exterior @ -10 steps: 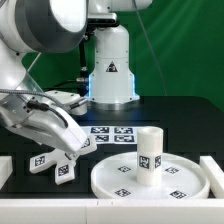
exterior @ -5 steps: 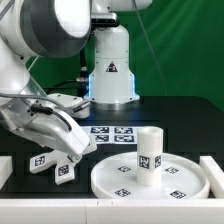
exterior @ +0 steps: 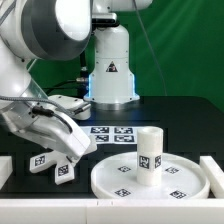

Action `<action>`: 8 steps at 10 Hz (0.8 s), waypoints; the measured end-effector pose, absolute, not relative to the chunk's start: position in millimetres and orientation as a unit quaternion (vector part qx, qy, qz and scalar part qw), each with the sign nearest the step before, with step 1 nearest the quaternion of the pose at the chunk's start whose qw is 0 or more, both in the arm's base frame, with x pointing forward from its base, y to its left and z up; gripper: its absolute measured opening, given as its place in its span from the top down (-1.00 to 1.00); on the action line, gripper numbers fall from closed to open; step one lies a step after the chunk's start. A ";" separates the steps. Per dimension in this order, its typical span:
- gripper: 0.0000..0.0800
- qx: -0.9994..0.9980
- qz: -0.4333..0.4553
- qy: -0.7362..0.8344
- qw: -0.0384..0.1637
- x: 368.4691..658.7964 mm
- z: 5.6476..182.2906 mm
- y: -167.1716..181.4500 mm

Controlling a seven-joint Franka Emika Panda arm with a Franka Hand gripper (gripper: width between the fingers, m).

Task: Assemble round table

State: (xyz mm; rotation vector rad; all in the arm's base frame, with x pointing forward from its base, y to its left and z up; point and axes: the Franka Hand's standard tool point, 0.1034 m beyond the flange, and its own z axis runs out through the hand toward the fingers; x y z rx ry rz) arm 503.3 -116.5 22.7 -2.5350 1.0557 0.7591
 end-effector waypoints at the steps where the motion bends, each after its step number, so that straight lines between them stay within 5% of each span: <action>1: -0.11 -0.880 0.263 0.367 0.146 503.3 22.8 -116.6; 4: -0.11 -0.883 0.269 0.358 0.141 503.6 27.9 -117.5; 6: -0.11 -0.899 0.263 0.325 0.129 519.1 63.8 -114.2; 8: -0.11 -0.905 0.254 0.312 0.141 530.0 100.3 -97.2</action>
Offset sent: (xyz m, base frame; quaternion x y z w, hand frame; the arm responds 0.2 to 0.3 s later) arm 0.0000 0.0000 0.0000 0.0000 0.0000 0.0000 1.0000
